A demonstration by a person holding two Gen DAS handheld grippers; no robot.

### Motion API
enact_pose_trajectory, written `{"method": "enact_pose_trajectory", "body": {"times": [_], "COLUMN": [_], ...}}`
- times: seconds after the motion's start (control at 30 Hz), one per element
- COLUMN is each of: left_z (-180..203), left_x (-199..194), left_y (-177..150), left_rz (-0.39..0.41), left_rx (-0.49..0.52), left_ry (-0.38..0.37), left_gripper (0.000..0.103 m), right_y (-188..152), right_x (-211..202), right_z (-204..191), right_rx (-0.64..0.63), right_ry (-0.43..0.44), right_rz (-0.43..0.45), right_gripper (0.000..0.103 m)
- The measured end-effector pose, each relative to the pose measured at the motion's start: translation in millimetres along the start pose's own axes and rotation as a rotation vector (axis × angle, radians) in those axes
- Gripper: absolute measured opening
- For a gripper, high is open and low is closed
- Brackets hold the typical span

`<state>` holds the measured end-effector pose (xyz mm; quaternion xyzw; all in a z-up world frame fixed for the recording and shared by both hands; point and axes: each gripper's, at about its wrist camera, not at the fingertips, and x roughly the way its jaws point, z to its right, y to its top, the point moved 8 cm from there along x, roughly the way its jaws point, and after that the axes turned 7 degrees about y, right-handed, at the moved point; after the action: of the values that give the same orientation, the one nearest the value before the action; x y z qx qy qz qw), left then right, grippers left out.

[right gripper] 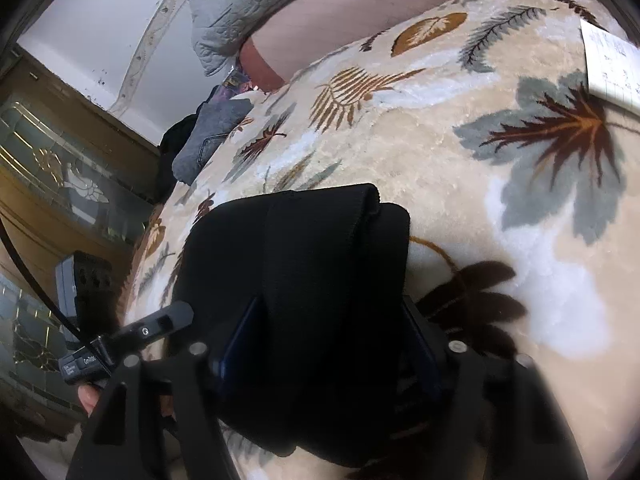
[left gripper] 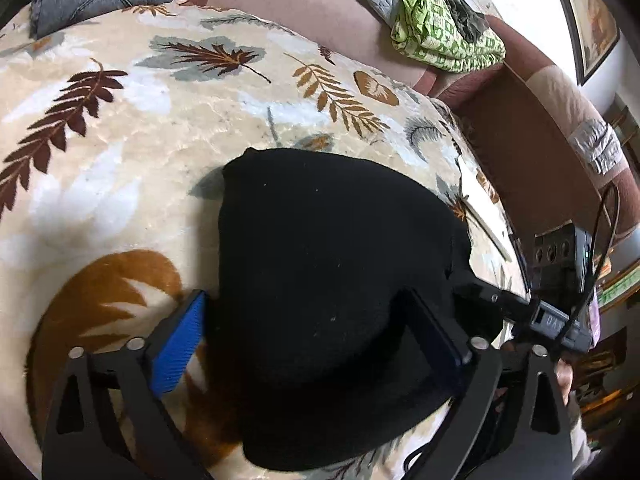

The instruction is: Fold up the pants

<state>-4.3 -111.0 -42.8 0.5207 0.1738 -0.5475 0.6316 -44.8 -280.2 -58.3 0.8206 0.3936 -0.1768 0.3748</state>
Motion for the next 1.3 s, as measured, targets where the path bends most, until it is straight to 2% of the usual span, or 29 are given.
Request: {"method": "enact_pose_trajectory", "body": {"times": [0.1,0.13,0.2,0.27,0.33,0.5,0.6,0.77,0.83,0.9,0.97,1.03,1.17,1.3], "left_z": [8,11,14,16,15,0,-15,-41,-56,-69,-76,-82,-82,-80], "left_x": [1,-1,-8,-18,-32,-52,-49,-23,-1,18,25,25,20,5], "left_y": [-1,-1,2,8,23,68,93,115,115,111,109,107,106,110], "left_rz": [0.006,0.012,0.029,0.043,0.072,0.146,0.163,0.142,0.099,0.062,0.075,0.081,0.084,0.127], "left_rx": [0.042,0.054,0.081,0.101,0.116,0.117,0.114,0.086,0.063,0.034,0.008,-0.019,-0.013,0.027], "left_ry": [0.021,0.019,0.033,0.024,0.021,0.066,0.106,0.149,0.170,0.195,0.185,0.187,0.209,0.283], "left_gripper": [0.098,0.087,0.077,0.061,0.057,0.057,0.057,0.057,0.058,0.064,0.082,0.089,0.089,0.089], "right_y": [0,1,6,15,24,63,86,107,106,101,98,98,102,99], "right_x": [-6,-10,-18,-23,-22,-1,24,67,83,100,101,95,72,60], "right_z": [-11,-16,-31,-47,-59,-86,-92,-82,-69,-54,-48,-48,-61,-91], "right_rx": [-0.040,-0.061,-0.096,-0.129,-0.163,-0.208,-0.214,-0.238,-0.228,-0.235,-0.248,-0.238,-0.289,-0.340], "right_ry": [-0.005,-0.013,-0.011,0.005,0.000,0.023,0.025,-0.017,-0.046,-0.109,-0.131,-0.122,-0.171,-0.113], "right_rz": [0.018,0.024,0.041,0.053,0.061,0.093,0.092,0.067,0.028,-0.016,-0.016,-0.009,0.051,0.075], "right_gripper": [0.042,0.040,0.038,0.037,0.037,0.037,0.037,0.039,0.042,0.047,0.051,0.052,0.052,0.050]}}
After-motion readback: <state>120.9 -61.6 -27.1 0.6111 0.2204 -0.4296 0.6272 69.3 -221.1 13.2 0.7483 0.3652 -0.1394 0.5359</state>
